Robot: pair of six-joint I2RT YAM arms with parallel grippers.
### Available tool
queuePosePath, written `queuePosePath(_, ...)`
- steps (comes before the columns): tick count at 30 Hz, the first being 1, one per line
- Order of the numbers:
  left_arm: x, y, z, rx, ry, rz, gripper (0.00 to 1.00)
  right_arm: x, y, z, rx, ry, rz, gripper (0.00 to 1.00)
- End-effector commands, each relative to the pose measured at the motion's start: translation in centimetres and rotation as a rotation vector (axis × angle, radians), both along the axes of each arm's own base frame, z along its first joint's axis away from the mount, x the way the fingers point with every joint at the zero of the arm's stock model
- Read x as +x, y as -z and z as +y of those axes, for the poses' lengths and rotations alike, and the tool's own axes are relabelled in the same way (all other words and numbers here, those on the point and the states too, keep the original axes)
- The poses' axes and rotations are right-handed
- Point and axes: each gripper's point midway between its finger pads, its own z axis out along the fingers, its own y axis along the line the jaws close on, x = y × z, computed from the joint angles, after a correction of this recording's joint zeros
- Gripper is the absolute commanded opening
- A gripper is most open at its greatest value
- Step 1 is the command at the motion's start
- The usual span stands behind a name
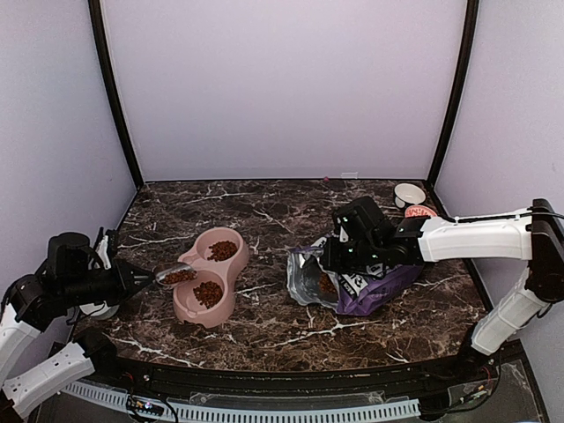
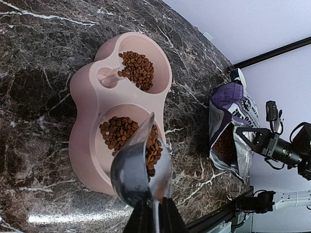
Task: Serve the pet food
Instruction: Place the pet food in the pet food bowl.
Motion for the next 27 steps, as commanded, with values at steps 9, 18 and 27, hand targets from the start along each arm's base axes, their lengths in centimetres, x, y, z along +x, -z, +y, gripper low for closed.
queuePosePath(9, 0.3, -0.5, 0.1, 0.041, 0.012, -0.009, 0.0, 0.7, 0.6, -0.8, -0.016, 0.034, -0.012, 0.0)
queuePosePath(18, 0.5, 0.1, 0.0, 0.072, 0.026, 0.018, 0.0, 0.7, 0.6, -0.8, -0.014, 0.034, -0.014, 0.0)
queuePosePath(27, 0.4, 0.2, 0.1, 0.087, 0.031, 0.03, 0.0, 0.7, 0.6, -0.9, -0.013, 0.034, -0.016, 0.0)
